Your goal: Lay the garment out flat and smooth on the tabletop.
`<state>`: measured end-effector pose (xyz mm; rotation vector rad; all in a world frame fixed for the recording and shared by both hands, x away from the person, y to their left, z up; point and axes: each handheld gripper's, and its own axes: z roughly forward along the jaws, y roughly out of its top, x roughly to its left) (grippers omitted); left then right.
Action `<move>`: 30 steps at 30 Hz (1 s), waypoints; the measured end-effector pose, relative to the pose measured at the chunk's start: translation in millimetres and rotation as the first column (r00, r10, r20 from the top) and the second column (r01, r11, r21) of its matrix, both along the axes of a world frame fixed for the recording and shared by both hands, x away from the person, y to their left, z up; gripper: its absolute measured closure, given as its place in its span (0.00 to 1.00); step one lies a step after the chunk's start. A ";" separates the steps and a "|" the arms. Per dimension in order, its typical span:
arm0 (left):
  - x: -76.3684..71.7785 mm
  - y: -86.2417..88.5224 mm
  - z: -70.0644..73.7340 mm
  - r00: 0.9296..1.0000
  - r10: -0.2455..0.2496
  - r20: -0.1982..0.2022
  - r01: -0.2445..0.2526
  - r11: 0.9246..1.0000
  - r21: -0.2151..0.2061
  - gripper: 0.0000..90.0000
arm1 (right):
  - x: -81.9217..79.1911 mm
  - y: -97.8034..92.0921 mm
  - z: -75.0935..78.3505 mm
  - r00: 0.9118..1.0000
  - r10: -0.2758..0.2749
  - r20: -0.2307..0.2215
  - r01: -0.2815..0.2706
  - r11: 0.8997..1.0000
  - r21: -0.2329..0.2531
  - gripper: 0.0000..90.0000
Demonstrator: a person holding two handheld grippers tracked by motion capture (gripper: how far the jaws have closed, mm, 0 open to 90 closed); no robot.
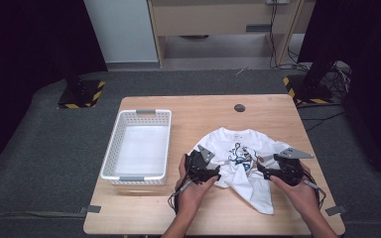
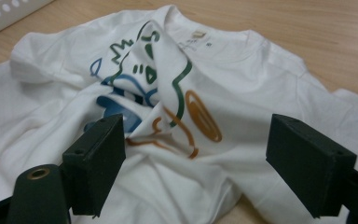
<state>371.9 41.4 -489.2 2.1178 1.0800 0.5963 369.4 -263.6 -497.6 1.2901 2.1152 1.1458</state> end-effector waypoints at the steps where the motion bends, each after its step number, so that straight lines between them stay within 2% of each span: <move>1: -2.8 2.8 -0.1 1.000 -0.003 -0.001 0.003 1.000 0.002 0.17 | -4.2 -0.4 -0.5 1.000 0.004 -0.001 -0.004 1.000 0.000 0.23; 5: -15.1 11.8 -1.9 1.000 -0.011 -0.011 0.011 1.000 -0.023 0.21 | -21.8 -1.5 -3.0 0.999 0.031 -0.007 -0.032 0.999 -0.022 0.28; 7: -21.1 12.9 -4.2 1.000 -0.022 -0.016 0.021 1.000 -0.023 0.23 | -30.9 -1.1 -5.0 0.999 0.044 -0.019 -0.045 0.999 -0.022 0.32; 10: -30.0 12.5 -8.8 0.999 -0.040 -0.020 0.039 0.998 -0.045 0.30 | -45.0 2.6 -8.5 0.996 0.079 -0.035 -0.080 0.996 -0.035 0.40; 14: -38.7 8.4 -13.6 0.997 -0.068 -0.030 0.068 0.997 -0.029 0.37 | -62.6 9.0 -10.4 0.993 0.115 -0.035 -0.117 0.991 -0.065 0.53; 16: -41.6 7.3 -13.9 0.996 -0.085 -0.024 0.085 0.996 -0.010 0.40 | -69.5 12.0 -11.5 0.992 0.121 -0.043 -0.124 0.990 -0.072 0.55; 18: -41.4 6.8 -14.3 0.995 -0.092 -0.033 0.091 0.996 -0.017 0.41 | -74.7 14.9 -13.0 0.990 0.129 -0.061 -0.133 0.989 -0.067 0.55; 20: -40.4 4.0 -16.2 0.994 -0.101 -0.047 0.099 0.995 -0.033 0.42 | -79.2 18.6 -15.5 0.986 0.151 -0.076 -0.157 0.983 -0.092 0.53; 22: -39.0 -1.3 -18.3 0.992 -0.114 -0.051 0.113 0.993 -0.028 0.43 | -82.6 20.6 -17.8 0.985 0.151 -0.090 -0.160 0.982 -0.105 0.49; 25: -37.0 -6.8 -21.7 0.991 -0.123 -0.058 0.122 0.992 -0.024 0.43 | -87.4 22.9 -19.8 0.987 0.139 -0.085 -0.148 0.984 -0.102 0.46; 28: -32.4 -13.9 -29.5 0.987 -0.137 -0.085 0.136 0.991 -0.019 0.44 | -96.8 35.2 -22.4 0.983 0.171 -0.067 -0.180 0.972 -0.149 0.43; 30: -31.9 -15.9 -31.6 0.985 -0.143 -0.091 0.143 0.990 -0.012 0.44 | -97.7 37.1 -23.1 0.982 0.176 -0.069 -0.185 0.970 -0.159 0.44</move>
